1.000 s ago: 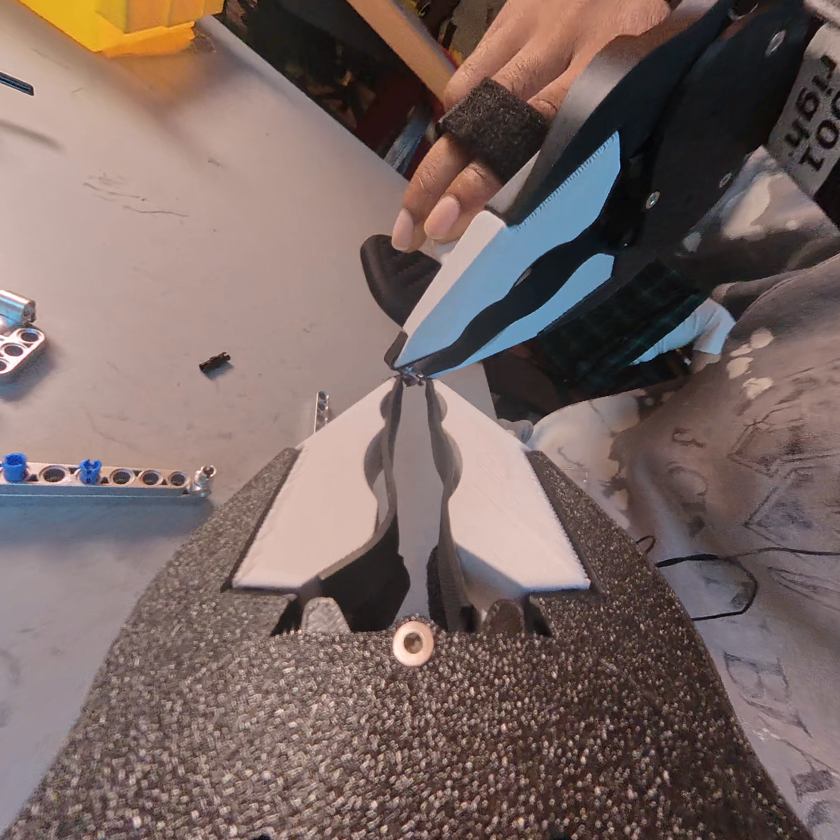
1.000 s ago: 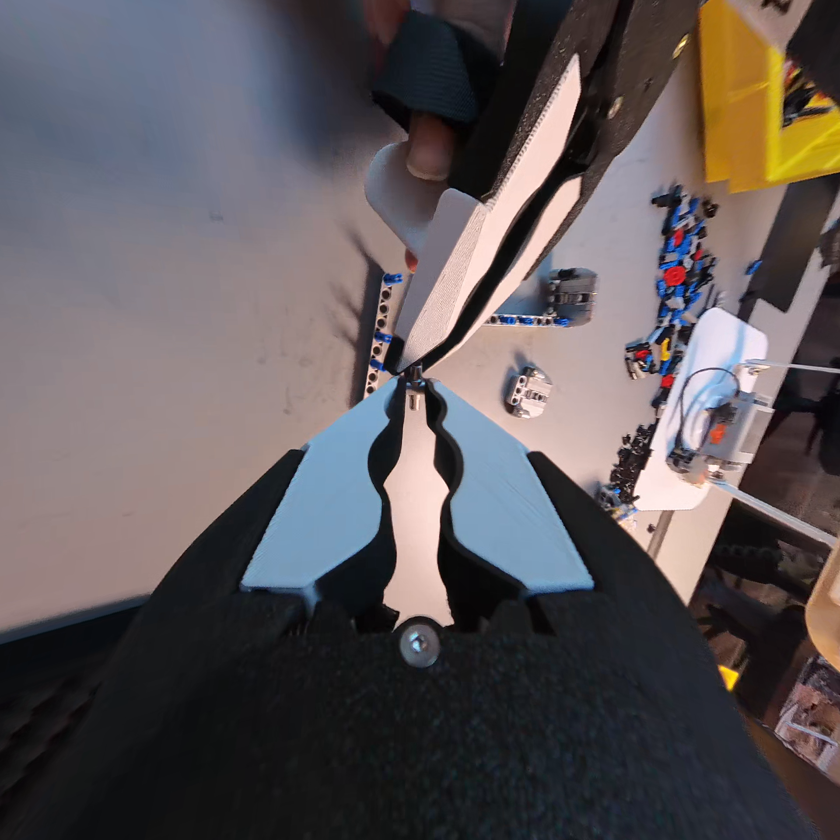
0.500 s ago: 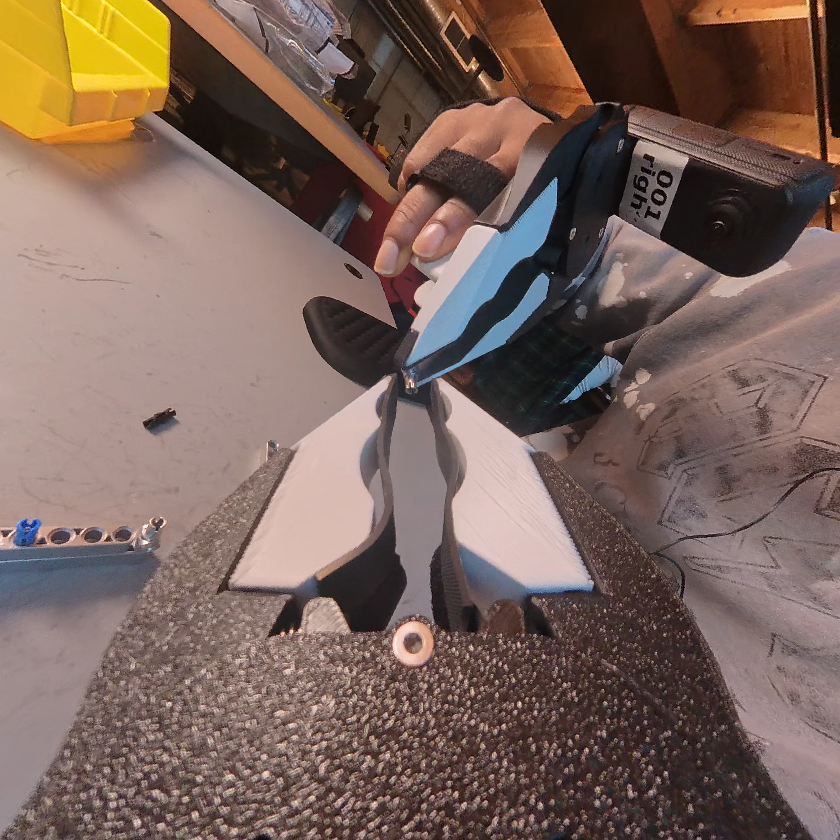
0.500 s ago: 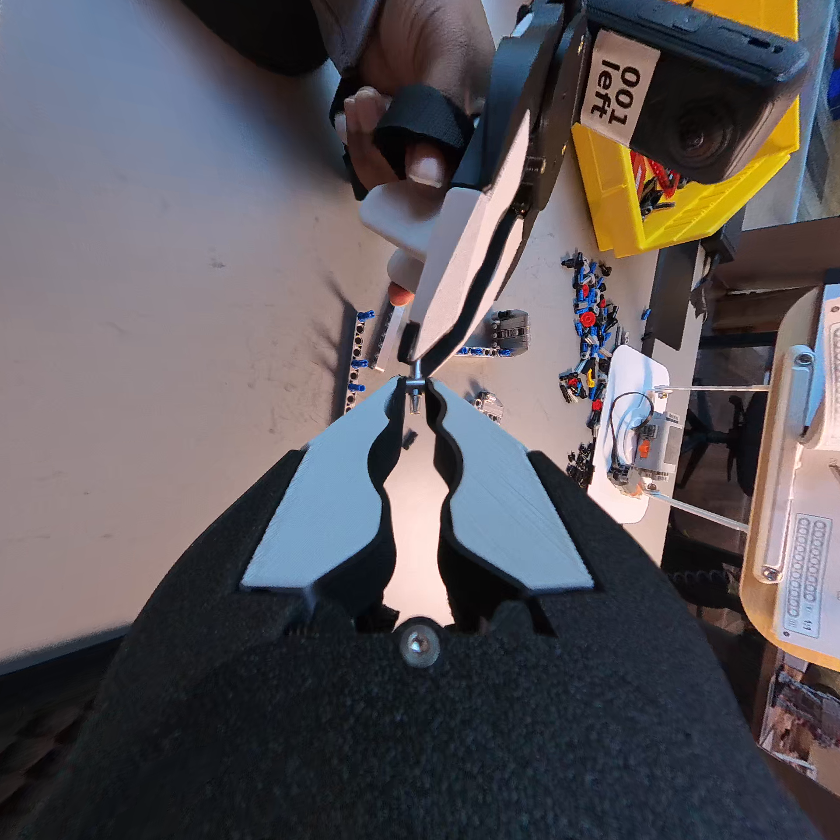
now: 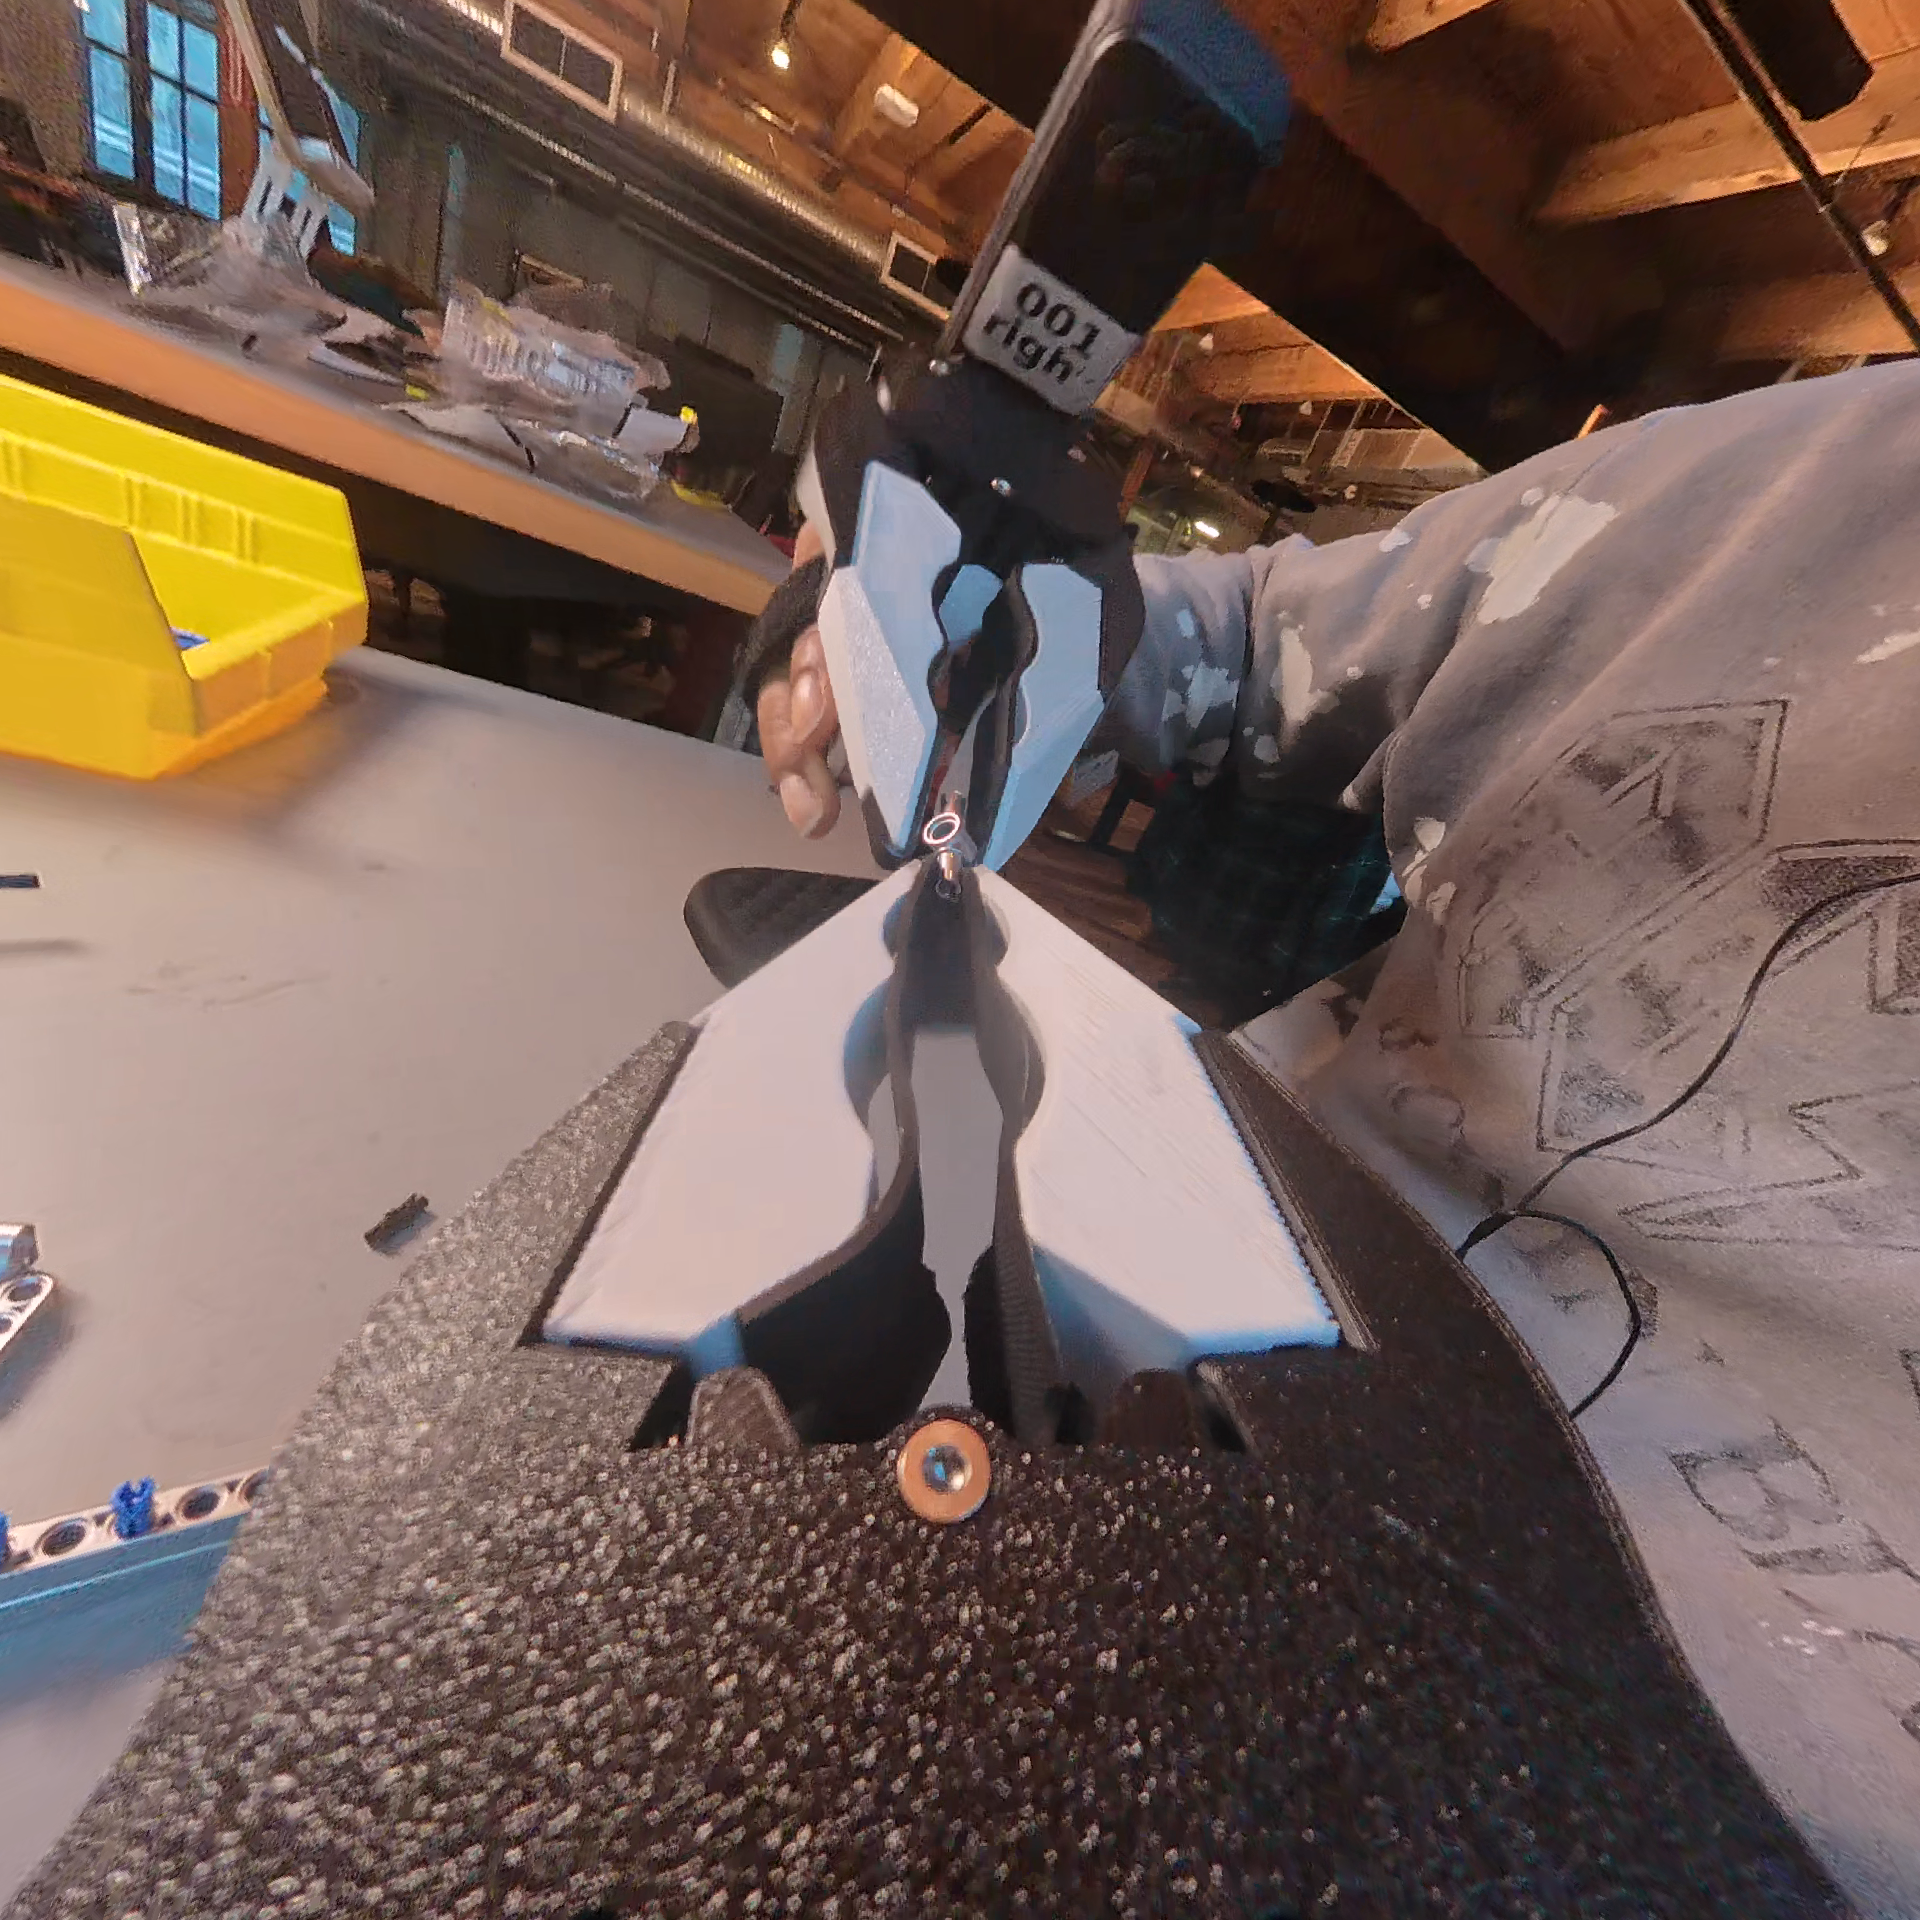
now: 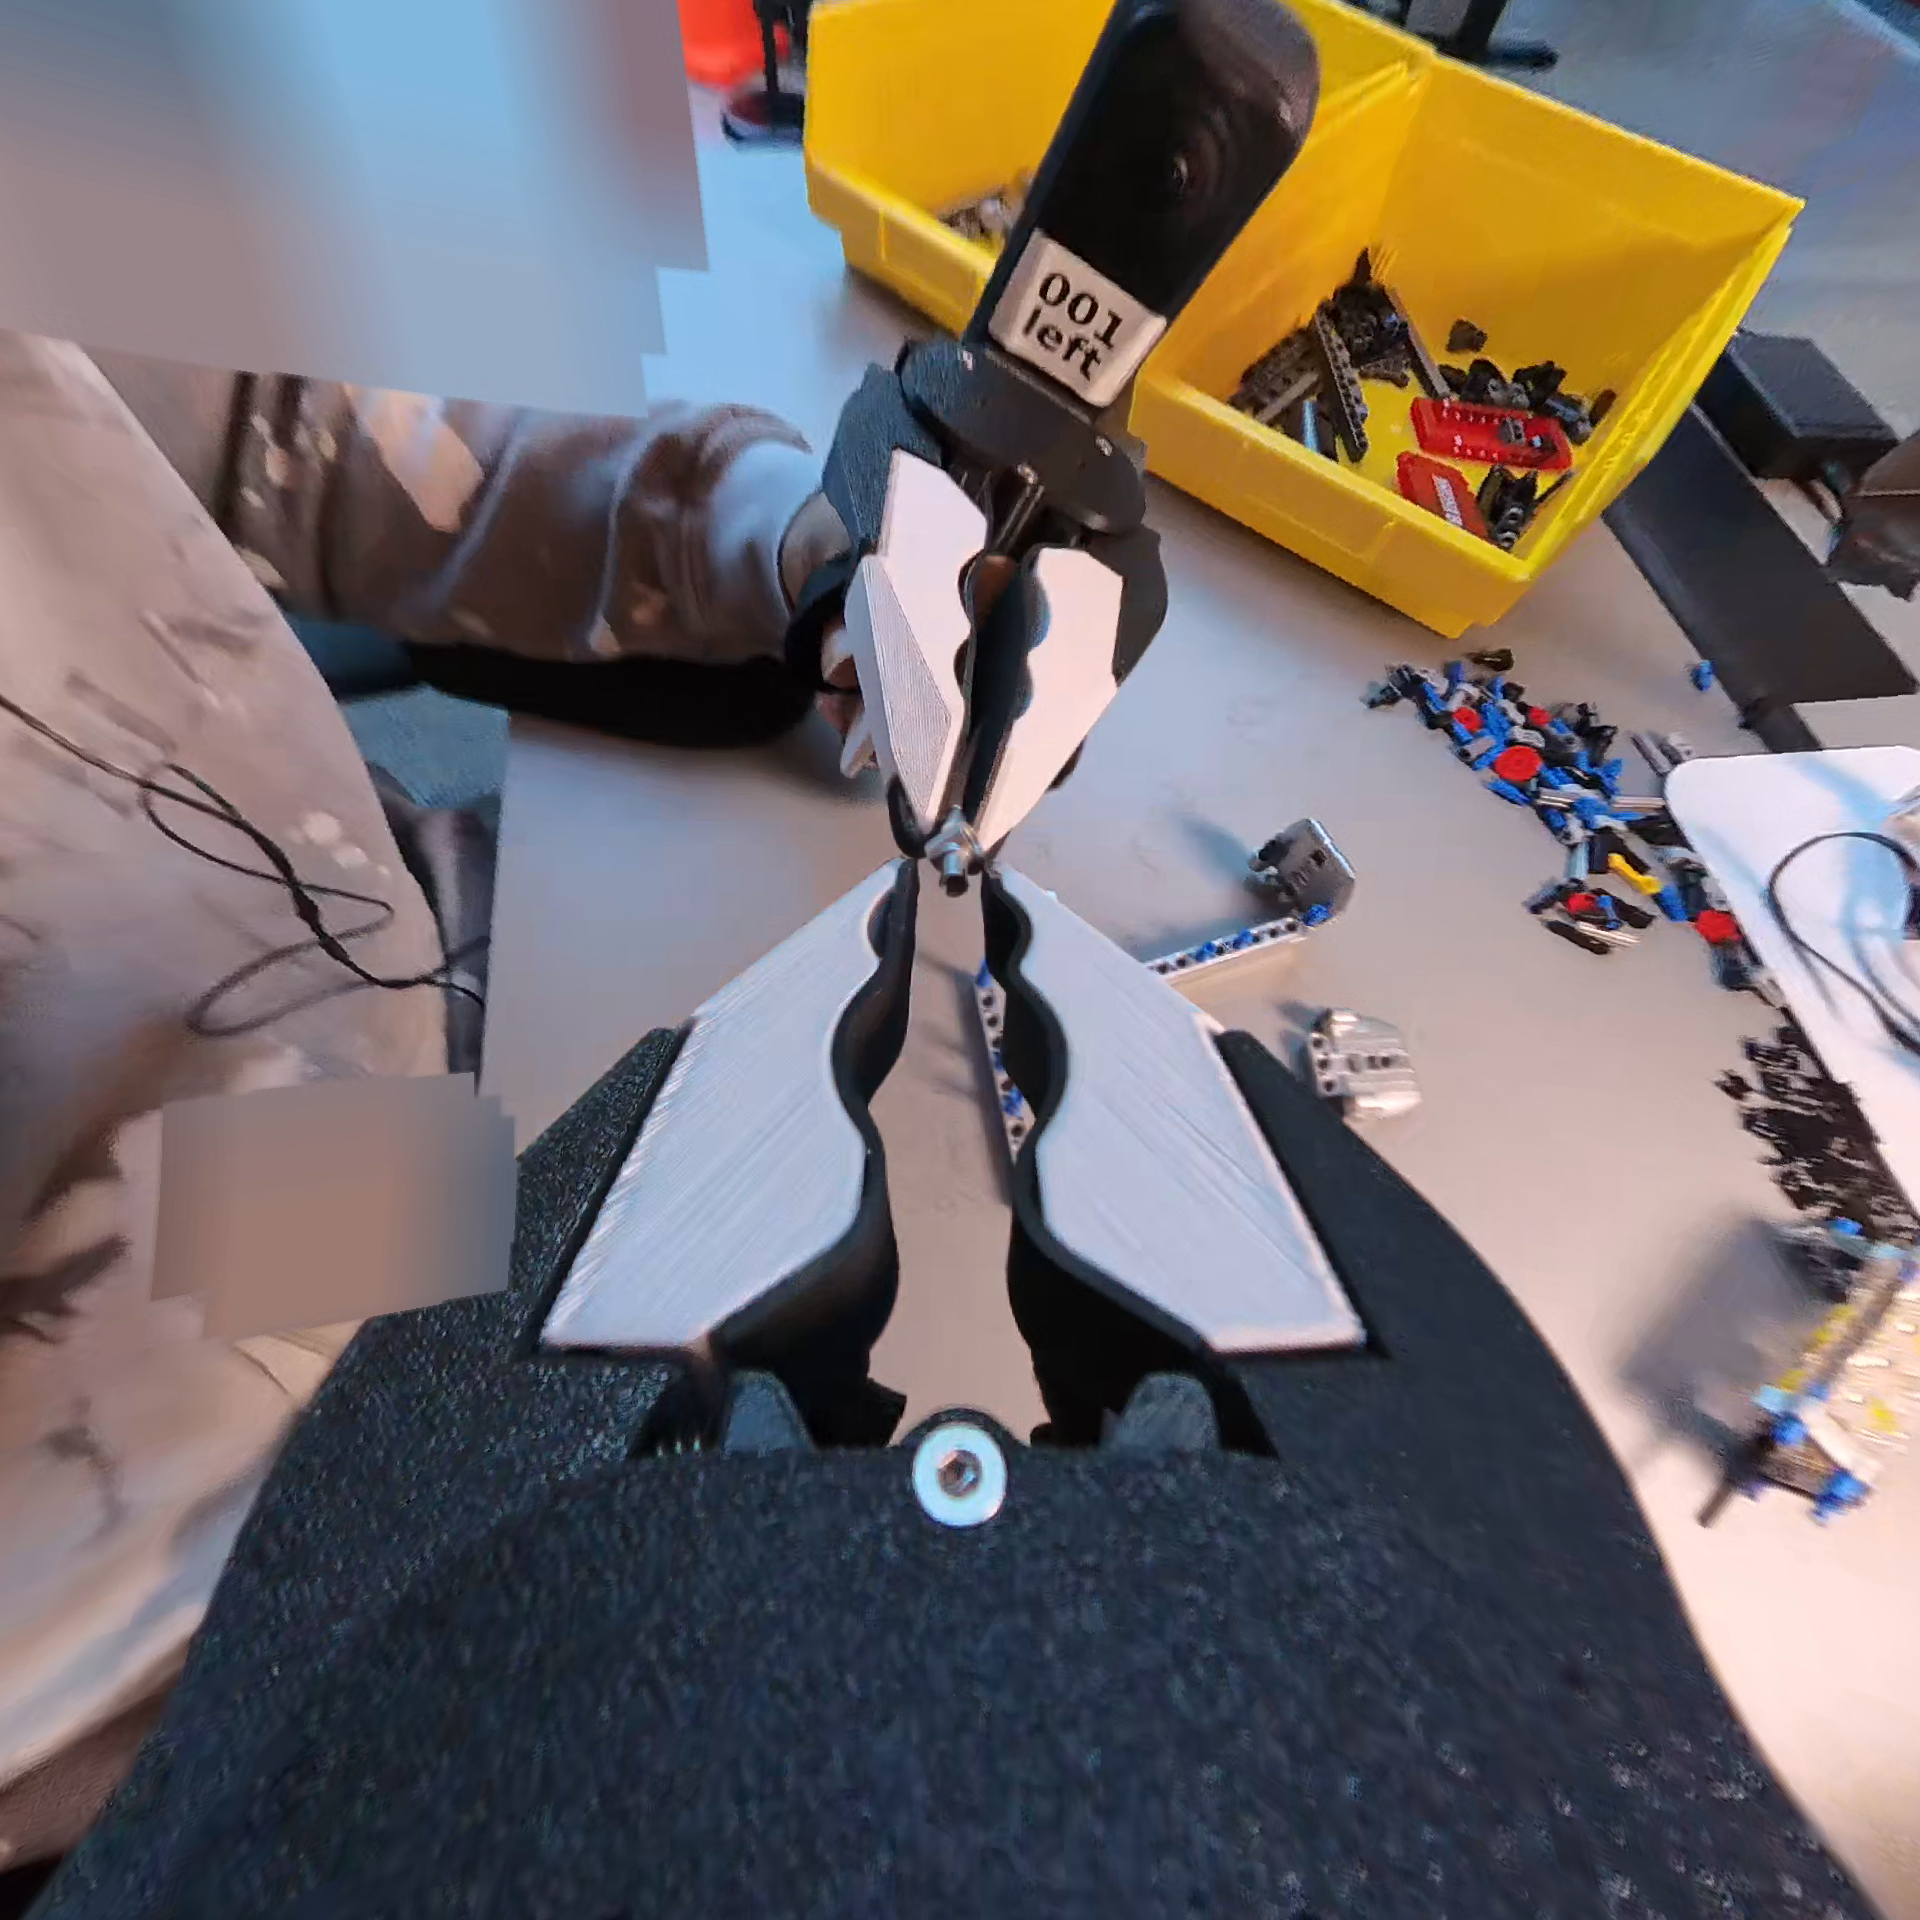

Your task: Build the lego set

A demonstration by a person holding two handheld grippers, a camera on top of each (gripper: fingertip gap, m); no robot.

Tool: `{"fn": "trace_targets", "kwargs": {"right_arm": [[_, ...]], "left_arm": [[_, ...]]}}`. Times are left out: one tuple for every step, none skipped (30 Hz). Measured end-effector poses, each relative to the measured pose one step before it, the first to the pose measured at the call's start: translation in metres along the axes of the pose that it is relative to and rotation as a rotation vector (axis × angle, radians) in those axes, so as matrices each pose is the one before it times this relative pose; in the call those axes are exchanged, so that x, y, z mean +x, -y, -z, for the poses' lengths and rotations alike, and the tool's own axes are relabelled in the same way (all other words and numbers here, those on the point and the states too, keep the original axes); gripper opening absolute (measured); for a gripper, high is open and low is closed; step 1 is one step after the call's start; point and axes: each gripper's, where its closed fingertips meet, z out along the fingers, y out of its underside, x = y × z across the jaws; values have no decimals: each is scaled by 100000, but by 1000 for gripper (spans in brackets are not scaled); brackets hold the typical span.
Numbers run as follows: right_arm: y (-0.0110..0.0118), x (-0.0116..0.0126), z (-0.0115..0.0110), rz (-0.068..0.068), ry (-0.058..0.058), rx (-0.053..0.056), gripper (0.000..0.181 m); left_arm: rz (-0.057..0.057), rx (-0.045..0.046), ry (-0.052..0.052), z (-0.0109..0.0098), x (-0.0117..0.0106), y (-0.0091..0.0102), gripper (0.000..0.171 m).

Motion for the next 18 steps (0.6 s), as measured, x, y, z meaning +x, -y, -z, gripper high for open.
{"fn": "trace_targets", "kwargs": {"right_arm": [[272, -185, 101, -2599, 914, 2730, 11], [85, -137, 27, -1548, 501, 1238, 10], [-68, -41, 7, 155, -319, 118, 10], [-58, -10, 25, 677, -750, 45, 10], [-21, -38, 35, 393, -167, 45, 10], [8, -30, 43, 770, -374, 0, 10], [16, -36, 46, 2059, -642, -155, 10], [-20, -95, 27, 3626, -733, -791, 10], [-19, -157, 10, 4956, -757, -1002, 10], [47, -70, 23, 5786, -1647, -899, 10], [71, -190, 26, 5861, -871, -912, 9], [97, -120, 41, 4543, -799, -929, 7], [86, -55, 48, 3386, -494, -1167, 7], [111, -80, 52, 2488, 87, -862, 7], [117, -52, 58, 2016, 206, -735, 7], [68, -29, 42, 2106, 104, -873, 7], [121, 1, 60, 2126, -177, -424, 7], [117, 10, 33, 1536, -169, -260, 7]], "left_arm": [[-520, 783, -841, 1, 158, 98, 1], [-180, 5, -546, -31, 92, -15, 1], [119, -118, -329, -36, 43, -62, 1], [46, 5, -31, -35, -6, -43, 1], [188, -340, -388, -58, 52, -76, 1], [811, -602, -767, -63, 90, -114, 1], [1374, -646, -813, -70, 63, -146, 1], [1901, -748, -911, -87, 23, -179, 1], [1924, -656, -886, -81, 13, -168, 1], [1721, -325, -1311, -93, 95, -121, 0], [1425, -28, -1344, -64, 126, -59, 0], [748, 285, -1073, -25, 123, 10, 1], [698, 271, -1073, -27, 133, 36, 1], [582, 448, -1301, -24, 173, 55, 0], [480, 500, -1149, -25, 167, 63, 2], [455, 531, -1037, -21, 144, 83, 1], [515, 654, -1154, 11, 156, 102, 2], [436, 642, -1056, 10, 155, 114, 0]]}}
